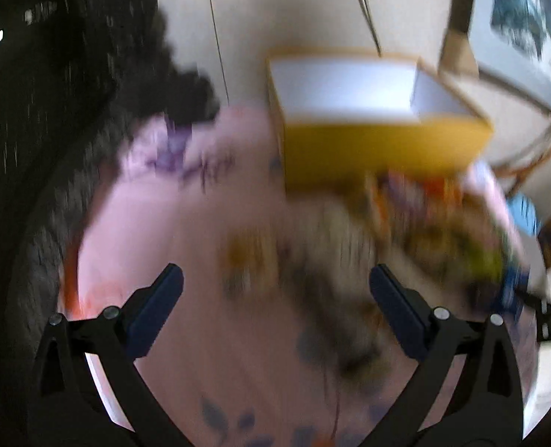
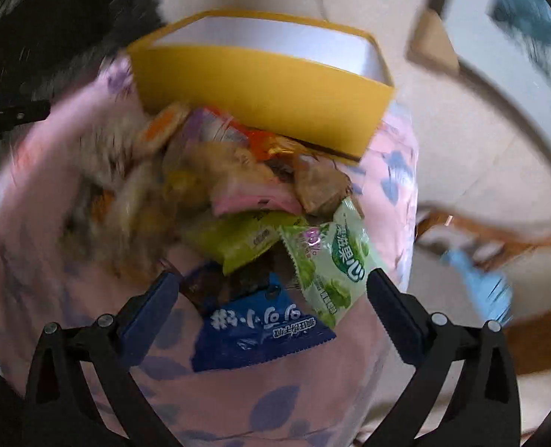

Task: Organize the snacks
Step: 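Release both snacks into the yellow box and lower both grippers to the pile, then carry the dark snack bar in the left gripper while the right carries the blue biscuit pack to the box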

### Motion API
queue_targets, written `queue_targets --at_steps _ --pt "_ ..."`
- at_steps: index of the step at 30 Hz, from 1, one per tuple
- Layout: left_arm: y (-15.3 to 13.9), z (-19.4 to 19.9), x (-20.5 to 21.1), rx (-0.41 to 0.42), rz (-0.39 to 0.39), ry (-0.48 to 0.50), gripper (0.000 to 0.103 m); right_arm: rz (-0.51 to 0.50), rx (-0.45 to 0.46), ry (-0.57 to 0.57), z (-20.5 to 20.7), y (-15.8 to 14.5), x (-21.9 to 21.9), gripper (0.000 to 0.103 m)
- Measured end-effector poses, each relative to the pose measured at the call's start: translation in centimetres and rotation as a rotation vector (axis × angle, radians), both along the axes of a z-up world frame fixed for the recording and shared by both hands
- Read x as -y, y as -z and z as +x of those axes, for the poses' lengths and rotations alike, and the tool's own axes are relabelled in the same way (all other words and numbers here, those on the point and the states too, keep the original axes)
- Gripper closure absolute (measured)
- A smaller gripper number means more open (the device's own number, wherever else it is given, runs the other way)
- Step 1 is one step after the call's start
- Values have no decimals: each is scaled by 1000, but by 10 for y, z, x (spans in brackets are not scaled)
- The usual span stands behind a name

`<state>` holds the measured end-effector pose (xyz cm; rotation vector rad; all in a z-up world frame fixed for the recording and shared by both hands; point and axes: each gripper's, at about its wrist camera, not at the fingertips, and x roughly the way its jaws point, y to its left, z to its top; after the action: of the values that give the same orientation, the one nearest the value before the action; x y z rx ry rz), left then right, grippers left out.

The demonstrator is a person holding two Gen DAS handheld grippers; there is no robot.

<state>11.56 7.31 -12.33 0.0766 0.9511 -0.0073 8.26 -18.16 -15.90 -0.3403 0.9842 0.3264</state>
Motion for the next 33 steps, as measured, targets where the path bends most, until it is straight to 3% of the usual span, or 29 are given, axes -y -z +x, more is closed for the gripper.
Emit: queue_targets --at_steps 3,5,7,9,11,12,14,17,19,20,23,27,33 --pt "36 -19 3 -94 51 34 2 -107 -5 -97 -2 29 -16 1" --pt "46 -22 6 -80 89 52 2 -154 22 -116 -6 40 -22 1" --pt "50 -21 9 -65 90 77 2 -121 -12 -163 -13 48 -31 11" --pt "52 -19 14 -63 39 99 2 -183 0 -139 -17 55 -39 26" --pt "61 -10 18 -80 13 89 2 -126 -70 -72 -14 54 -34 35" --pt "66 -4 22 -101 10 74 2 -48 -132 -13 -14 48 -29 41" --pt "79 5 24 -139 -75 74 2 62 -210 28 -23 42 -25 42" --pt "104 14 24 -219 -134 31 3 117 -259 54 -45 38 -26 43" --pt "99 11 23 -206 -161 22 22 193 -290 112 -54 32 -18 43" --pt "96 10 25 -208 -179 46 47 228 -297 141 -58 30 -13 43" --pt "93 4 28 -197 -161 64 55 363 -322 253 -62 19 11 43" --pt "89 -4 19 -212 -197 47 69 398 -277 314 -60 2 28 43" --pt "84 -32 -9 -226 -227 15 72 488 -235 358 -63 -31 36 43"
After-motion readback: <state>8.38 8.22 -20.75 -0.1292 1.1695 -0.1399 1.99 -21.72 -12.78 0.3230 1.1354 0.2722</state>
